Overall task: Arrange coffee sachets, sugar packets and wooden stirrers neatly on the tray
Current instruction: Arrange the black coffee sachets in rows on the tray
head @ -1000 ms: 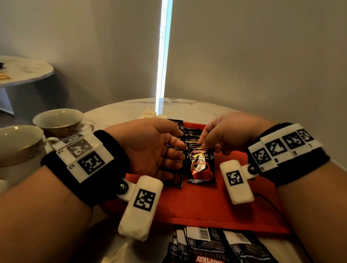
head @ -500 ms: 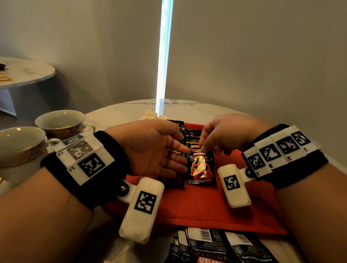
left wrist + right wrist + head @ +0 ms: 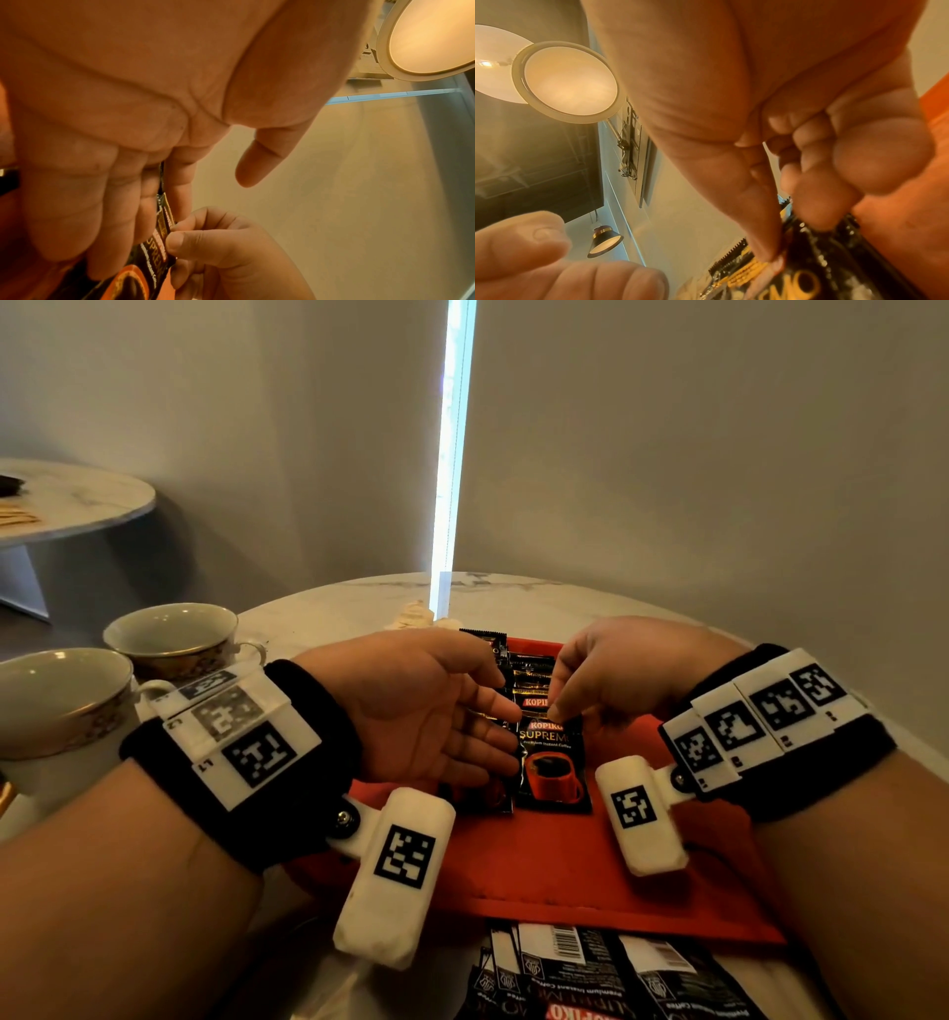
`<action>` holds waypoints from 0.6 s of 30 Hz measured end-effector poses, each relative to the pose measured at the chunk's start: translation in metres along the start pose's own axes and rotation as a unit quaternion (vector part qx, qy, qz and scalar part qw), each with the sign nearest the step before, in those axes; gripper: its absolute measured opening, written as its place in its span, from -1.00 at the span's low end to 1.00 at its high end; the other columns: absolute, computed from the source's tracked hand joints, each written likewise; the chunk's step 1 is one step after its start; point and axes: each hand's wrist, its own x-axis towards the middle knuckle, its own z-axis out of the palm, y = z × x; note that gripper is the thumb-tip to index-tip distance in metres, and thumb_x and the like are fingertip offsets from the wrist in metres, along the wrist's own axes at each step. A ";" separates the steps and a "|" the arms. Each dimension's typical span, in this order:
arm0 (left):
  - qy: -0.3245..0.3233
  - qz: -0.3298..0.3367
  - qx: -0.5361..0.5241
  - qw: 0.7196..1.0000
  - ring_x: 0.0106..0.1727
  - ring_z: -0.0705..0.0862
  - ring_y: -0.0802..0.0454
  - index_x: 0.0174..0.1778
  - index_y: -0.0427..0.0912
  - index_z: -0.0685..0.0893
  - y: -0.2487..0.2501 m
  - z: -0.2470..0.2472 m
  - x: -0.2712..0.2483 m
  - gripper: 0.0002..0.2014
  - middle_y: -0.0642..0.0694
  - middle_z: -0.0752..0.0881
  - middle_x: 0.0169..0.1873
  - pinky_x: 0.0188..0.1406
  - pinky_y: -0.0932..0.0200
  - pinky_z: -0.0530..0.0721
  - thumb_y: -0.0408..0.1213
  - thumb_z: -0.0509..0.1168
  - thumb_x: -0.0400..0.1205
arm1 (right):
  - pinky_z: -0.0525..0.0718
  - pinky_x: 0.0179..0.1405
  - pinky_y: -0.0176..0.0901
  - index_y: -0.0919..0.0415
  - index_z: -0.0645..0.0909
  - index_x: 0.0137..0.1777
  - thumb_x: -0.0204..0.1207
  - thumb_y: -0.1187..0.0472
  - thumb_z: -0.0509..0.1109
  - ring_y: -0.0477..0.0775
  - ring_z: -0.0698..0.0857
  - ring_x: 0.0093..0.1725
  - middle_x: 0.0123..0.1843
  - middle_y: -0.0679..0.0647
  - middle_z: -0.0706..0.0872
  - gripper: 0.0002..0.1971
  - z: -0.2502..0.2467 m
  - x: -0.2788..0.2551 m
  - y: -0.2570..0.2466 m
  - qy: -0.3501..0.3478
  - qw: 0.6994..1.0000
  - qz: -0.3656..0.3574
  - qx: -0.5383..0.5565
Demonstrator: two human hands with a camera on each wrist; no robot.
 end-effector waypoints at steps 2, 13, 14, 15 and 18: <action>0.001 0.002 0.000 1.000 0.16 0.76 -0.22 0.03 -0.29 0.69 0.000 0.000 -0.001 -0.60 -0.27 0.77 -0.02 0.11 -0.06 0.66 -0.14 0.26 0.36 | 0.82 -0.05 0.14 0.16 0.80 -0.20 0.37 0.21 0.68 0.11 0.77 -0.30 -0.20 0.21 0.86 -0.90 -0.001 -0.001 -0.001 0.001 1.000 -0.001 -0.003; 0.008 0.059 -0.075 0.995 -0.04 0.80 -0.15 0.02 -0.30 0.68 0.003 -0.001 -0.002 -0.67 -0.25 0.76 -0.09 -0.04 0.00 0.75 -0.23 0.23 0.41 | 0.61 -0.35 -0.06 0.19 0.77 -0.14 0.41 0.14 0.66 0.05 0.70 -0.34 -0.24 0.16 0.80 -0.84 -0.007 -0.009 -0.006 0.021 1.000 -0.012 0.010; 0.025 0.079 -0.094 0.992 -0.14 0.79 -0.10 0.00 -0.29 0.67 0.005 -0.001 -0.002 -0.71 -0.22 0.75 -0.16 -0.13 0.05 0.78 -0.25 0.21 0.45 | 0.58 -0.37 -0.07 0.24 0.76 -0.11 0.44 0.15 0.63 0.02 0.67 -0.37 -0.29 0.13 0.75 -0.82 -0.009 -0.010 -0.007 0.026 0.999 -0.018 0.018; 0.047 0.099 -0.114 0.987 -0.23 0.76 -0.05 -0.02 -0.28 0.66 0.007 -0.001 -0.002 -0.76 -0.19 0.73 -0.23 -0.23 0.12 0.77 -0.28 0.18 0.50 | 0.54 -0.41 -0.09 0.30 0.74 -0.08 0.48 0.17 0.60 0.01 0.64 -0.41 -0.32 0.11 0.70 -0.81 -0.012 -0.013 -0.009 0.033 0.999 -0.024 0.031; 0.103 0.143 -0.182 0.967 -0.41 0.64 0.07 -0.07 -0.24 0.60 0.010 0.001 -0.003 -0.82 -0.11 0.62 -0.35 -0.48 0.29 0.68 -0.29 0.11 0.65 | 0.44 -0.47 -0.13 0.27 0.72 -0.05 0.53 0.20 0.54 0.01 0.59 -0.43 -0.35 0.07 0.65 -0.86 -0.021 -0.022 -0.014 0.041 0.995 -0.037 0.087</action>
